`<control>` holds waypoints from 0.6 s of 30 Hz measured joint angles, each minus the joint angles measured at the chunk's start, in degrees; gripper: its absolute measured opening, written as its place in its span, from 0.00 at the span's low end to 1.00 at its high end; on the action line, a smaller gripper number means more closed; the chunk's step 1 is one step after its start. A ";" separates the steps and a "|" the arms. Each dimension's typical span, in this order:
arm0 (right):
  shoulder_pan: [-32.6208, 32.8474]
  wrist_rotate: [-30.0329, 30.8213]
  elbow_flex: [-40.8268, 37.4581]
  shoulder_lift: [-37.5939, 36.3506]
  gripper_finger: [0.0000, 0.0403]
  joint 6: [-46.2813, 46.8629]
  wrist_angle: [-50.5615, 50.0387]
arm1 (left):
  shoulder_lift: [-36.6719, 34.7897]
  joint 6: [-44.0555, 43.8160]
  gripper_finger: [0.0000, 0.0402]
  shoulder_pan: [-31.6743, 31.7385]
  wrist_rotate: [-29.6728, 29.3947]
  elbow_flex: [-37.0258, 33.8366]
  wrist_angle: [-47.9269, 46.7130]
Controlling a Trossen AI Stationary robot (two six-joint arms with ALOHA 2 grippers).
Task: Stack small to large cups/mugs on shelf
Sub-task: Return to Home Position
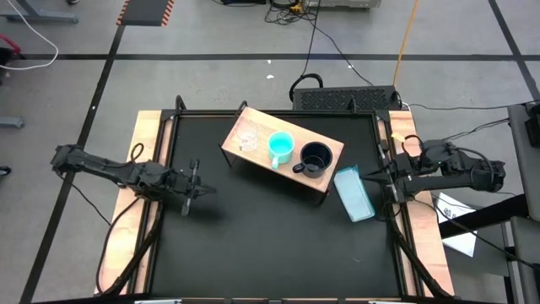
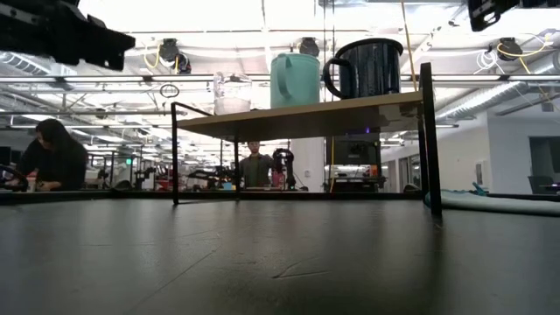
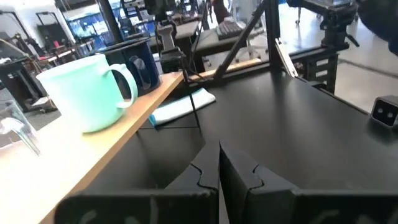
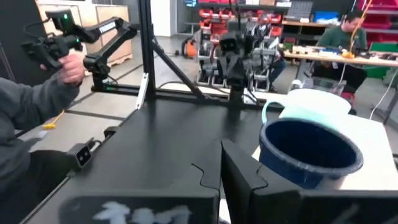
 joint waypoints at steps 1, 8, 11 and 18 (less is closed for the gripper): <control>0.00 -0.03 -0.65 -0.44 0.00 0.10 -0.04 | -0.27 0.31 0.02 -0.40 -0.46 0.96 -1.61; 0.00 -0.02 -6.93 -5.81 0.00 3.40 1.10 | -3.28 4.45 0.02 -4.57 -2.65 3.39 -8.02; 0.00 -0.03 -8.82 -8.71 0.00 3.52 1.65 | -5.45 2.62 0.02 -5.88 -6.99 3.39 -11.06; 0.00 0.30 -11.27 -14.45 0.00 5.71 2.25 | -11.46 -4.62 0.02 -9.29 -7.95 3.42 -16.19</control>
